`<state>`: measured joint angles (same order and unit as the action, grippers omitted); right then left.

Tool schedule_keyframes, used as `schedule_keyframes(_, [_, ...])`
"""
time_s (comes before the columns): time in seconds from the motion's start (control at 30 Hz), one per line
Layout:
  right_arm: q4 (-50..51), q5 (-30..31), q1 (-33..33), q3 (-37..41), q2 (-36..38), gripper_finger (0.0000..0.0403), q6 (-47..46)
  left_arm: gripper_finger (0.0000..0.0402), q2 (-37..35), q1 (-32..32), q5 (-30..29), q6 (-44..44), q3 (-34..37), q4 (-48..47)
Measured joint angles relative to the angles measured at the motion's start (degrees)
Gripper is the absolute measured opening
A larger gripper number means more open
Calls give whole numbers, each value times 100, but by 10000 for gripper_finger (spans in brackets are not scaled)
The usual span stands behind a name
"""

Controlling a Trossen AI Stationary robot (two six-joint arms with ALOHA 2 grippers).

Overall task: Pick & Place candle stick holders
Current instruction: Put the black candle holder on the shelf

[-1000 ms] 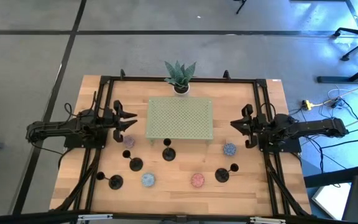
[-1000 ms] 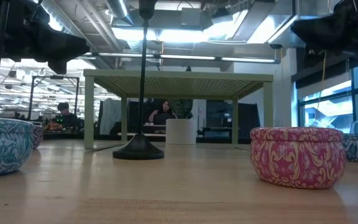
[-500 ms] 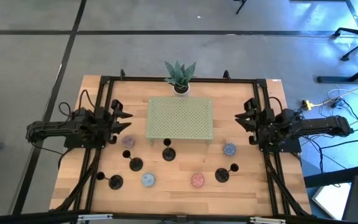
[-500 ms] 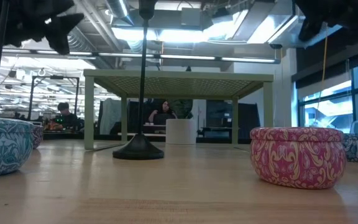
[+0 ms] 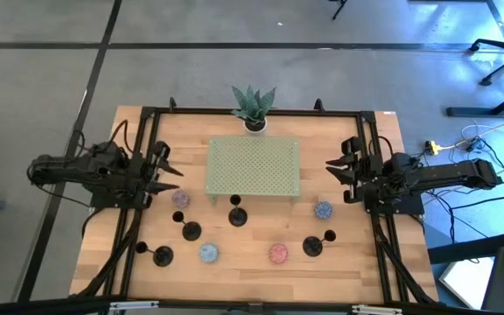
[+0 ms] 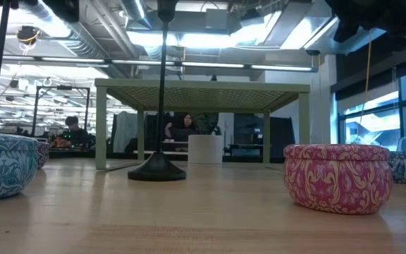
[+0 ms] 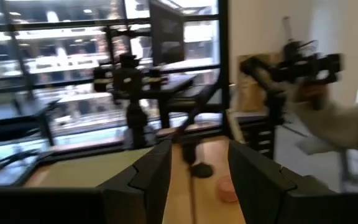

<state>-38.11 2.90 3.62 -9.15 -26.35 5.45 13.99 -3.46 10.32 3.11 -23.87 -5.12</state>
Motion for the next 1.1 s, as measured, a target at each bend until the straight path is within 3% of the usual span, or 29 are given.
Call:
schedule_keyframes(0.23, [-61, 56, 0, 0, -6, 83, -274, 155, 106, -464, 469, -69, -136, -126])
schedule_keyframes(0.6, [17, 6, 0, 0, -262, 174, -308, 155, 106, -820, 671, -192, -136, -523])
schedule_keyframes(0.93, [11, 4, 0, 0, -294, 190, -308, 155, 19, -938, 2431, -538, -139, -1093])
schedule_keyframes(1.1, [11, 2, 0, 0, -295, 190, -308, 155, -106, -938, 2957, -346, -139, -1799])
